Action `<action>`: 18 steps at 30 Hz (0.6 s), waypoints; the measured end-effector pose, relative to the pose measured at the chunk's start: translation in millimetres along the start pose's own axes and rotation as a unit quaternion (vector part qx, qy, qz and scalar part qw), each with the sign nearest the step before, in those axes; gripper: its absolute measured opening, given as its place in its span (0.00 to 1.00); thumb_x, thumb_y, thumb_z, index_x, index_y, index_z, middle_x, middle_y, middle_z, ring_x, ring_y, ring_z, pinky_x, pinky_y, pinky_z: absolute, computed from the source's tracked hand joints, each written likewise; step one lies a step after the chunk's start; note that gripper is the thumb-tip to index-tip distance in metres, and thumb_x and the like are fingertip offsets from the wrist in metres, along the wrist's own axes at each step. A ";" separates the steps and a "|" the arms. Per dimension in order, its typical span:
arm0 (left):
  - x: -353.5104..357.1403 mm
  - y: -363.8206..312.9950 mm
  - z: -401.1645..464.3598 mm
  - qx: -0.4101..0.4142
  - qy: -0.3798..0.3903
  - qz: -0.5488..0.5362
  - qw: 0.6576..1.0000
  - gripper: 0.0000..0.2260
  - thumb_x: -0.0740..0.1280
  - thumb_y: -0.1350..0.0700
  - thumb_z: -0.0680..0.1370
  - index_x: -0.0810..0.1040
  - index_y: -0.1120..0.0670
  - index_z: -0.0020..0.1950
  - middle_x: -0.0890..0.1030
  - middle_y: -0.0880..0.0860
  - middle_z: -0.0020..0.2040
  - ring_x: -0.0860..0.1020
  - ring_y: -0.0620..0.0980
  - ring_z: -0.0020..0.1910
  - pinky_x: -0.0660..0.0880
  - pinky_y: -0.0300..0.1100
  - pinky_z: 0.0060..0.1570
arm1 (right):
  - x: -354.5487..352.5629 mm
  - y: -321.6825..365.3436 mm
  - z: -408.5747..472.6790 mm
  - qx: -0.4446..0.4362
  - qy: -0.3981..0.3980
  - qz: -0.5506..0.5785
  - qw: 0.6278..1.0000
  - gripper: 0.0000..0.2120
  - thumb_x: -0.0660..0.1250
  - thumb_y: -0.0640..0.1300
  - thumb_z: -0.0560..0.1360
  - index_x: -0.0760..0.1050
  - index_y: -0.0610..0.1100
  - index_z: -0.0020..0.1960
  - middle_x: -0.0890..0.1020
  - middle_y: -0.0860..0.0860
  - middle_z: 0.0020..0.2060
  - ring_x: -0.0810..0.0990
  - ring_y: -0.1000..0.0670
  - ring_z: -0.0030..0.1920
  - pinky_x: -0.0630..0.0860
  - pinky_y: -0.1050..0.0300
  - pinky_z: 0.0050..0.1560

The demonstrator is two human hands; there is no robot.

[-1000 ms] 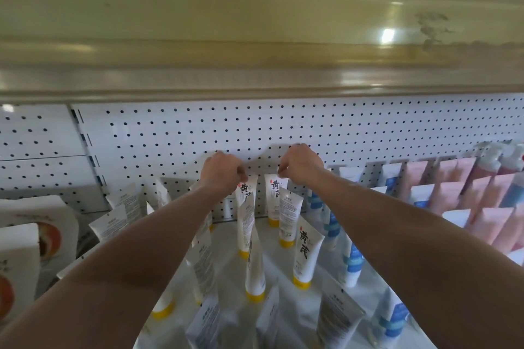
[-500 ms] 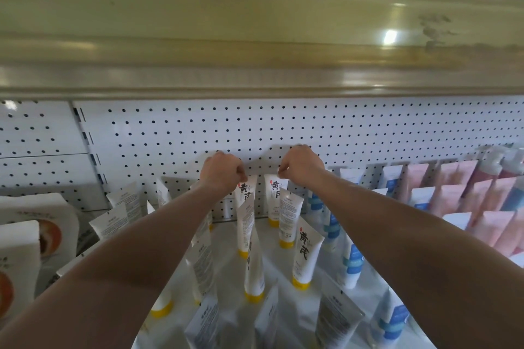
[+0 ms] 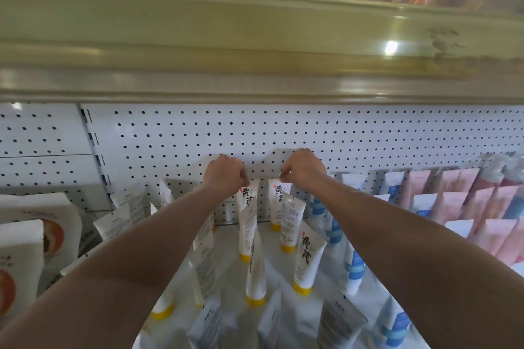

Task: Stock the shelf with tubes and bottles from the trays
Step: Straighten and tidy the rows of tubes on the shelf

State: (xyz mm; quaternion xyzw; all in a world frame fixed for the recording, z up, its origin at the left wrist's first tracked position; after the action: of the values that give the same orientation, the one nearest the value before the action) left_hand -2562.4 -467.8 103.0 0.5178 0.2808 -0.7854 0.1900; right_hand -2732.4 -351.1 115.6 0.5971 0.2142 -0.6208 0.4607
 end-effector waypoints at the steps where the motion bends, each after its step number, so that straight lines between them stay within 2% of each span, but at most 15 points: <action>1: -0.2 -0.3 0.0 0.000 0.000 0.001 1.000 0.03 0.74 0.50 0.75 0.84 0.48 0.44 0.83 0.46 0.45 0.77 0.47 0.52 0.74 0.47 0.57 | -0.4 0.5 -0.6 -0.001 -0.004 0.000 1.000 0.04 0.77 0.49 0.72 0.86 0.54 0.47 0.77 0.50 0.60 0.77 0.54 0.57 0.73 0.58 0.46; 5: -0.9 -1.3 -0.2 0.000 -0.002 0.001 1.000 0.04 0.73 0.50 0.75 0.85 0.49 0.45 0.83 0.46 0.45 0.78 0.47 0.50 0.73 0.44 0.55 | -1.1 1.5 -2.5 -0.004 -0.010 -0.003 1.000 0.04 0.76 0.48 0.73 0.86 0.54 0.48 0.77 0.50 0.60 0.75 0.54 0.59 0.74 0.57 0.48; 8: -0.1 -0.6 0.2 0.004 0.001 0.005 1.000 0.04 0.73 0.49 0.75 0.85 0.49 0.46 0.83 0.45 0.45 0.78 0.46 0.51 0.74 0.45 0.56 | -2.1 1.8 -3.3 0.005 -0.011 0.000 1.000 0.05 0.76 0.49 0.73 0.86 0.54 0.49 0.76 0.50 0.61 0.76 0.53 0.59 0.74 0.57 0.47; 10: 0.0 -0.3 0.0 0.004 0.002 0.005 1.000 0.04 0.73 0.49 0.76 0.85 0.48 0.46 0.83 0.45 0.44 0.78 0.46 0.52 0.75 0.45 0.56 | -2.5 1.6 -3.9 0.000 -0.014 -0.002 1.000 0.05 0.75 0.49 0.74 0.86 0.54 0.50 0.77 0.51 0.60 0.74 0.54 0.63 0.76 0.56 0.50; 13: 1.7 0.5 0.4 0.008 0.002 0.006 1.000 0.05 0.72 0.48 0.76 0.84 0.48 0.46 0.83 0.46 0.46 0.75 0.47 0.57 0.72 0.44 0.56 | -2.9 2.0 -6.8 -0.005 -0.017 0.010 1.000 0.06 0.74 0.47 0.75 0.86 0.53 0.51 0.80 0.53 0.56 0.69 0.56 0.68 0.78 0.55 0.53; 18: 2.2 1.0 0.4 0.014 0.002 0.011 1.000 0.05 0.71 0.48 0.77 0.84 0.48 0.48 0.83 0.46 0.47 0.72 0.48 0.61 0.67 0.42 0.52 | -4.2 3.6 -11.0 0.000 -0.006 0.009 1.000 0.06 0.72 0.46 0.77 0.86 0.52 0.52 0.79 0.53 0.57 0.66 0.55 0.70 0.74 0.57 0.51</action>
State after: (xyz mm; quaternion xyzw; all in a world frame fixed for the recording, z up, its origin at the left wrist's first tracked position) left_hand -2562.9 -468.8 100.9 0.5250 0.2642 -0.7863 0.1906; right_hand -2724.0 -342.6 118.5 0.5953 0.2067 -0.6201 0.4674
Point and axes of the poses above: each hand's wrist, its own z-axis towards the middle knuckle, its own x-axis out of the palm, y = z × x, the point moved 1 cm from there along z, towards the middle knuckle
